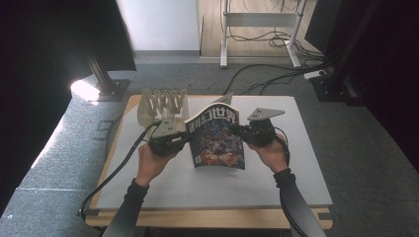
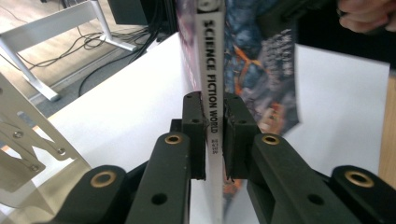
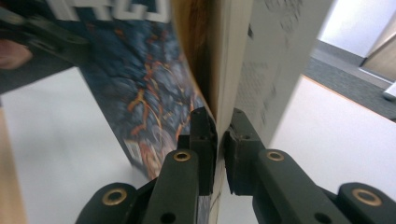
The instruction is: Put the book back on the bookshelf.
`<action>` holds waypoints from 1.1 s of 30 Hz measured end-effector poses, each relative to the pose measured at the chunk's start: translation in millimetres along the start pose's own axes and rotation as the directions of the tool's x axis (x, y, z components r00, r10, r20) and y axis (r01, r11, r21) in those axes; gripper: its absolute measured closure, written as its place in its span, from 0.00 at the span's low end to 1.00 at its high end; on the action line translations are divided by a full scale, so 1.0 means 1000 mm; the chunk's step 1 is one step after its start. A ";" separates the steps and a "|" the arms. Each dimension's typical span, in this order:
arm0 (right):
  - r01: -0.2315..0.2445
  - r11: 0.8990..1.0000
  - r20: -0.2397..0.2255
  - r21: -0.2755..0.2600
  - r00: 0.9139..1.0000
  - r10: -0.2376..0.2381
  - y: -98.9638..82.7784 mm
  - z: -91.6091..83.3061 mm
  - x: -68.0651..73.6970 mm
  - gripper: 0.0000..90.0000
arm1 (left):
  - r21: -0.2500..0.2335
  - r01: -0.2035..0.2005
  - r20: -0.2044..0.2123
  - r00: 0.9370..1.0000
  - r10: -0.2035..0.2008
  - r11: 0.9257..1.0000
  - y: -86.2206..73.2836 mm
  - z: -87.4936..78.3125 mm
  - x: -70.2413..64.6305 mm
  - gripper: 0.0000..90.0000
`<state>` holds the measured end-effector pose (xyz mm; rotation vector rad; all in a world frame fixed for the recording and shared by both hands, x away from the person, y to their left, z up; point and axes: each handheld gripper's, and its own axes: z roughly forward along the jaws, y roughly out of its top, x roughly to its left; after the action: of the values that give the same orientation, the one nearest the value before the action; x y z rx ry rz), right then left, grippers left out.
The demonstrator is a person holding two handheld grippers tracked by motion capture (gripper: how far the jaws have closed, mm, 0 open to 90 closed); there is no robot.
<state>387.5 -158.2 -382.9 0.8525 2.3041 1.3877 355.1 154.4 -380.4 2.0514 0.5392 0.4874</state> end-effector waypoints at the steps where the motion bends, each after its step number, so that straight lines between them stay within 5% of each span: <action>1: -0.012 1.000 -0.002 -0.012 1.000 0.012 -0.005 0.002 -0.002 0.90 | -0.011 0.007 0.019 1.000 -0.007 1.000 -0.001 0.000 0.000 0.91; 5: -0.011 1.000 -0.011 -0.011 1.000 0.011 -0.011 -0.002 -0.005 0.90 | 0.018 -0.006 0.071 0.997 0.005 1.000 0.004 0.004 0.000 0.87; 12: -0.004 1.000 -0.034 -0.014 0.999 0.003 -0.016 -0.007 -0.006 0.89 | 0.057 -0.018 0.086 0.996 0.013 0.998 0.017 0.021 -0.001 0.68; 20: -0.015 1.000 -0.039 -0.015 0.999 0.014 -0.020 -0.010 -0.009 0.86 | 0.061 0.021 0.090 0.996 -0.027 0.998 0.023 0.031 0.008 0.90; 26: -0.029 0.999 -0.011 -0.022 1.000 0.028 -0.025 -0.013 -0.012 0.72 | 0.070 -0.003 0.087 0.996 -0.003 0.998 0.024 0.026 0.008 0.92; 33: -0.042 0.999 0.040 0.009 0.998 0.041 -0.043 -0.015 -0.019 0.50 | 0.069 0.050 0.102 0.993 -0.057 0.996 0.018 0.017 0.018 0.92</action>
<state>379.9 -196.3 -414.4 0.9278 2.2775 1.3642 382.5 144.8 -371.1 2.1069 0.5533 0.3327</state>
